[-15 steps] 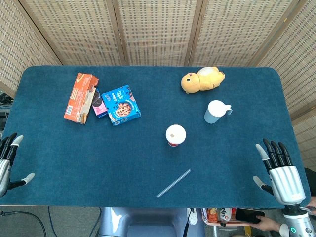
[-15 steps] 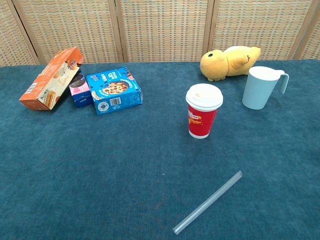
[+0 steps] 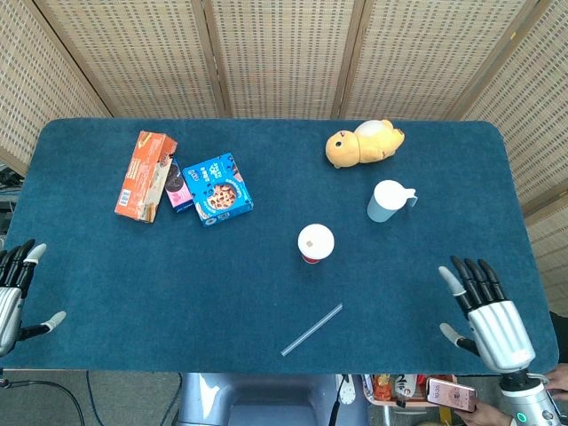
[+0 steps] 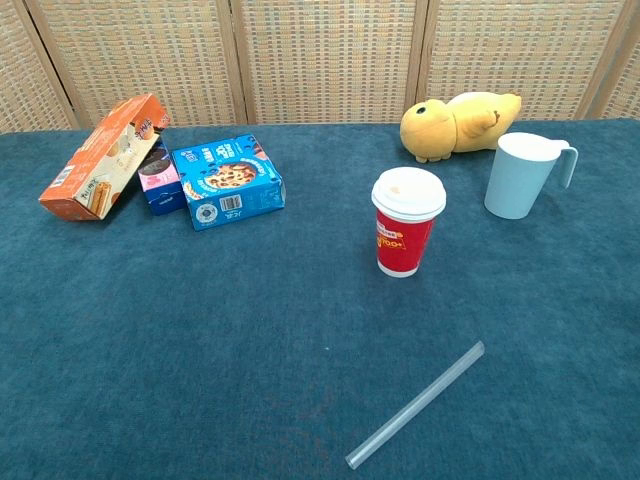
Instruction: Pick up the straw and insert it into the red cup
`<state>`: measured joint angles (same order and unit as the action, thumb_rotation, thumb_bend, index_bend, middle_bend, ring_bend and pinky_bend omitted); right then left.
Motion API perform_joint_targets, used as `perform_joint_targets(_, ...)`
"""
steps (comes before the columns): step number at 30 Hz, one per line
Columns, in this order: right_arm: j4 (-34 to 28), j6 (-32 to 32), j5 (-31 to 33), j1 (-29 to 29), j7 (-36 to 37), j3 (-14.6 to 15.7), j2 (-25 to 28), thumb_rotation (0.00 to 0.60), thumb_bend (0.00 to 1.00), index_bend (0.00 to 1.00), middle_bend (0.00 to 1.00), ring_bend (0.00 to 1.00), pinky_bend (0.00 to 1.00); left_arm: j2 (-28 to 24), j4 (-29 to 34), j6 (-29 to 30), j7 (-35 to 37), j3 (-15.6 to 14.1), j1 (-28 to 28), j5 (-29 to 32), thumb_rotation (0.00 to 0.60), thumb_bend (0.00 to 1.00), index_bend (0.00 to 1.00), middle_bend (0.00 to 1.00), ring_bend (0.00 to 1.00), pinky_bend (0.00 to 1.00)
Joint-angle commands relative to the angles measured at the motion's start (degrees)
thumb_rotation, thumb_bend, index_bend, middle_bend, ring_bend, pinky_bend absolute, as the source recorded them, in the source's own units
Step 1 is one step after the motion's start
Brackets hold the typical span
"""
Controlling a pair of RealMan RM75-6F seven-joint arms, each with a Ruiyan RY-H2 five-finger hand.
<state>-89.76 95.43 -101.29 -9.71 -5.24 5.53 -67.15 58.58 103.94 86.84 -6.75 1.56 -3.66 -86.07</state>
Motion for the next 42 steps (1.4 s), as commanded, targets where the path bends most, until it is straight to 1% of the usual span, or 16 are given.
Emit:
perform_joint_targets(1,-1.58,-6.14,-7.47,-5.02,1.72,2.41,2.72,0.600,0.00,0.05,0.00,0.00,0.00,0.12,-0.03,-0.34,-0.10,0.05,-0.17,0.15,0.600,0.12,0.00,0.00,0.00,0.00)
perform_joint_targets(2,-2.72,-8.40,-9.48,-6.80,1.61,2.80,3.60,0.600,0.00,0.06,0.00,0.00,0.00,0.18,-0.02,-0.43,-0.23,0.07,-0.22,0.20,0.600,0.12,0.00,0.00,0.00,0.00)
perform_joint_targets(5,-6.08,-14.71,-12.70,-11.16,2.46,3.53,5.12,0.600,0.00,0.08,0.00,0.00,0.00,0.28,0.03,-0.59,-0.32,0.04,-0.26,0.22,0.600,0.12,0.00,0.00,0.00,0.00)
perform_joint_targets(6,-7.44,-17.61,-13.25,-12.94,2.67,3.56,5.49,0.600,0.00,0.08,0.00,0.00,0.00,0.31,0.00,-0.63,-0.30,0.06,-0.29,0.23,0.600,0.12,0.00,0.00,0.00,0.00)
perform_joint_targets(8,-9.05,-21.41,-13.54,-15.09,2.17,3.31,5.67,0.600,0.00,0.11,0.00,0.00,0.00,0.33,-0.06,-0.71,-0.26,0.06,-0.31,0.25,0.600,0.12,0.00,0.00,0.00,0.00)
perform_joint_targets(10,-10.79,-26.13,-13.39,-17.67,0.65,2.42,5.05,0.600,0.01,0.15,0.00,0.00,0.00,0.31,-0.10,-0.97,-0.07,0.12,-0.44,0.37,0.600,0.12,0.00,0.00,0.00,0.00)
perform_joint_targets(12,-11.67,-30.10,-12.98,-20.04,-0.35,1.24,3.26,0.600,0.03,0.19,0.00,0.00,0.00,0.24,-0.19,-1.37,0.15,0.12,-0.58,0.53,0.600,0.12,0.00,0.00,0.00,0.00)
perform_joint_targets(14,-12.20,-36.00,-10.70,-23.53,1.81,-0.38,-0.57,0.600,0.07,0.23,0.00,0.00,0.00,0.17,-0.29,-1.80,0.46,0.14,-0.73,0.76,0.600,0.12,0.00,0.00,0.00,0.00)
perform_joint_targets(16,-11.66,-38.28,-9.60,-24.90,1.36,-1.33,-2.21,0.600,0.10,0.27,0.00,0.00,0.00,0.11,-0.31,-2.00,0.56,0.13,-0.83,0.76,0.600,0.12,0.00,0.00,0.00,0.00)
perform_joint_targets(20,-10.09,-43.26,-7.28,-27.13,-3.12,-2.96,-5.62,0.600,0.16,0.38,0.03,0.00,0.00,-0.08,-0.33,-2.45,0.93,0.09,-1.07,0.65,0.600,0.12,0.00,0.00,0.00,0.00)
perform_joint_targets(26,-7.92,-48.28,-2.47,-28.58,-5.43,-3.46,-10.96,0.600,0.26,0.42,0.04,0.00,0.00,-0.26,-0.37,-2.63,1.27,0.03,-1.11,0.65,0.600,0.12,0.00,0.00,0.00,0.00)
perform_joint_targets(32,-5.53,-49.54,-0.61,-29.18,-8.24,-3.25,-14.84,0.600,0.35,0.46,0.05,0.00,0.00,-0.27,-0.42,-3.22,1.25,0.02,-1.38,0.88,0.600,0.12,0.00,0.00,0.00,0.00)
perform_joint_targets(42,-2.27,-49.08,1.71,-29.90,-9.58,-3.72,-18.89,0.600,0.37,0.47,0.07,0.00,0.00,-0.32,-0.45,-3.57,1.45,-0.03,-1.53,0.99,0.600,0.12,0.00,0.00,0.00,0.00)
